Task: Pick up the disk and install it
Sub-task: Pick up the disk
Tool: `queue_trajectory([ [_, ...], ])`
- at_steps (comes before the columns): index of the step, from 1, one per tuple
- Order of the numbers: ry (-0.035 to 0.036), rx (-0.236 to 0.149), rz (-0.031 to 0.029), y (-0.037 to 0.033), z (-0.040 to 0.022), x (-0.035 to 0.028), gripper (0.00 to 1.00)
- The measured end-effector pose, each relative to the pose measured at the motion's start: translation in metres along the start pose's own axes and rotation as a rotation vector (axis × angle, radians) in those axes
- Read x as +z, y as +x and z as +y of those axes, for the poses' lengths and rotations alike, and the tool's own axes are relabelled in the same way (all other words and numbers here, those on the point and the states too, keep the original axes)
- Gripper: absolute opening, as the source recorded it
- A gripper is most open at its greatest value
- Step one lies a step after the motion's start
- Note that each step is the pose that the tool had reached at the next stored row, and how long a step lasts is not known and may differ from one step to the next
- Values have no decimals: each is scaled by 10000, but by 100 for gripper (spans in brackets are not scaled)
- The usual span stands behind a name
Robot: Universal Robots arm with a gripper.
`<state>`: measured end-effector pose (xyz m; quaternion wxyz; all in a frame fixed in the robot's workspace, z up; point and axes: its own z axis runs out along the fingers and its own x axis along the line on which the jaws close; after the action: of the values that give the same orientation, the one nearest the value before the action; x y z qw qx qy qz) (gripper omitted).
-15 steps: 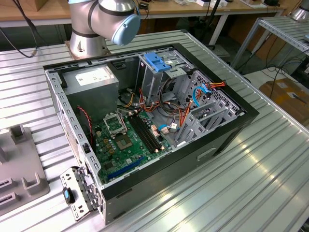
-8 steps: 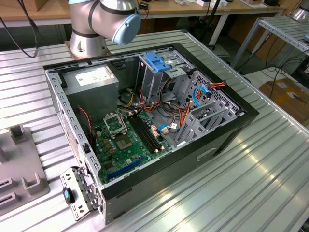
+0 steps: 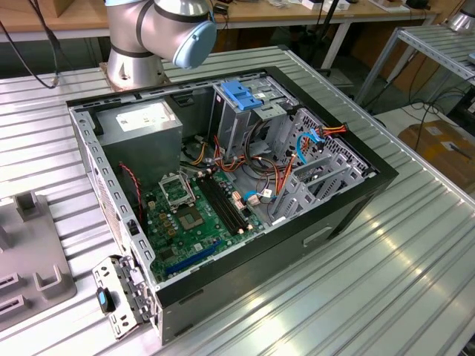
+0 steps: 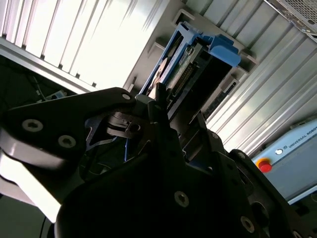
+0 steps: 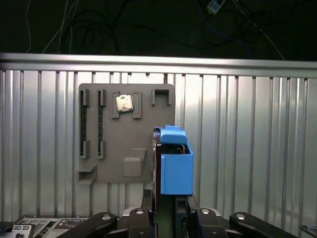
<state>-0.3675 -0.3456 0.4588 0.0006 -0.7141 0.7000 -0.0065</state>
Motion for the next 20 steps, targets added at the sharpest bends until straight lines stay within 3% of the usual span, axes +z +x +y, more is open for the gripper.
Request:
queue_trajectory([
  [2, 1, 1, 0, -7, 0, -37, 35],
  [4, 1, 0, -1, -15, -1, -115, 35],
  [7, 1, 0, -1, -19, -2, -159, 35],
  [15, -1, 2, 1, -21, -11, -166, 35],
  [20, 1, 1, -1, -19, -81, -164, 35],
])
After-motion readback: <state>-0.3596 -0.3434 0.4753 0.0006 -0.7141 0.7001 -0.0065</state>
